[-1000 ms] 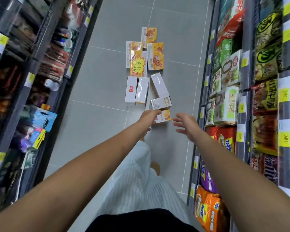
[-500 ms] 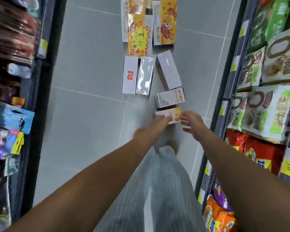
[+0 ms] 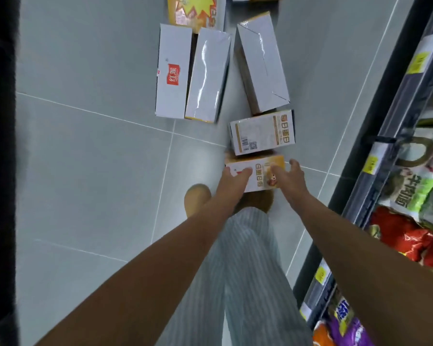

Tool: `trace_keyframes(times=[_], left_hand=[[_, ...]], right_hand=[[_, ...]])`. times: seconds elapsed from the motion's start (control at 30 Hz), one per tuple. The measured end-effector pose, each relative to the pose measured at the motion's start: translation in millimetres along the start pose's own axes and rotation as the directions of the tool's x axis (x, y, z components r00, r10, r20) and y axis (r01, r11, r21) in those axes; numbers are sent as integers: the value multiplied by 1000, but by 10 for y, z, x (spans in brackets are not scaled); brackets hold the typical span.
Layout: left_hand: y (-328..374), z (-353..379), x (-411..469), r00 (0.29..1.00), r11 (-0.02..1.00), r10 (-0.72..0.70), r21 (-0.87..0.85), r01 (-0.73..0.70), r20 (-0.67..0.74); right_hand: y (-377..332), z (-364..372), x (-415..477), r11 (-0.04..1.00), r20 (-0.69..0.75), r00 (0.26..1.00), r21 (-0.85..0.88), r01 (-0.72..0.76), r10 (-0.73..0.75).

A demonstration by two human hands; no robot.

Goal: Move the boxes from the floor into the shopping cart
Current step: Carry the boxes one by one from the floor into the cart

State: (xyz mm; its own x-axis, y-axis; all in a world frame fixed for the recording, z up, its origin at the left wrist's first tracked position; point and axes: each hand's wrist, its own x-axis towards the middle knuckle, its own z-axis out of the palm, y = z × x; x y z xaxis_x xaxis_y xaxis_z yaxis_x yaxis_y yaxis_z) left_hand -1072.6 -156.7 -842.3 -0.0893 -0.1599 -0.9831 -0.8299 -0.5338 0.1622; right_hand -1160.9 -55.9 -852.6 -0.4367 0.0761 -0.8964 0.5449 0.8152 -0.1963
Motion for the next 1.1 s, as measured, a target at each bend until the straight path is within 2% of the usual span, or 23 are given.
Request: trace_keyframes(times=[0.17, 0.27, 0.43, 0.53, 0.73, 0.83, 1.1], left_hand=[[-140, 110, 607, 994, 997, -52, -70, 45, -99], [-187, 130, 735, 993, 997, -11, -82, 2, -116], [-283, 193, 780, 993, 987, -34, -161, 15, -115], [-278, 155, 670, 994, 982, -51, -187, 31, -101], [-154, -216, 63, 979, 916, -190, -347, 203, 71], [-99, -405, -387, 969, 896, -195, -375, 239, 151], [-185, -922, -1417, 968, 855, -207, -456, 248, 139]], right_hand=[[84, 155, 457, 996, 53, 998, 88, 10, -15], [106, 211, 576, 993, 71, 996, 109, 43, -51], [49, 201, 615, 985, 76, 994, 152, -85, 74], [-15, 180, 522, 989, 68, 993, 110, -100, 93], [-152, 83, 6, 988, 88, 993, 127, -86, 75], [-201, 40, -396, 984, 110, 992, 160, -76, 59], [-209, 62, -1274, 992, 151, 988, 128, 2, -21]])
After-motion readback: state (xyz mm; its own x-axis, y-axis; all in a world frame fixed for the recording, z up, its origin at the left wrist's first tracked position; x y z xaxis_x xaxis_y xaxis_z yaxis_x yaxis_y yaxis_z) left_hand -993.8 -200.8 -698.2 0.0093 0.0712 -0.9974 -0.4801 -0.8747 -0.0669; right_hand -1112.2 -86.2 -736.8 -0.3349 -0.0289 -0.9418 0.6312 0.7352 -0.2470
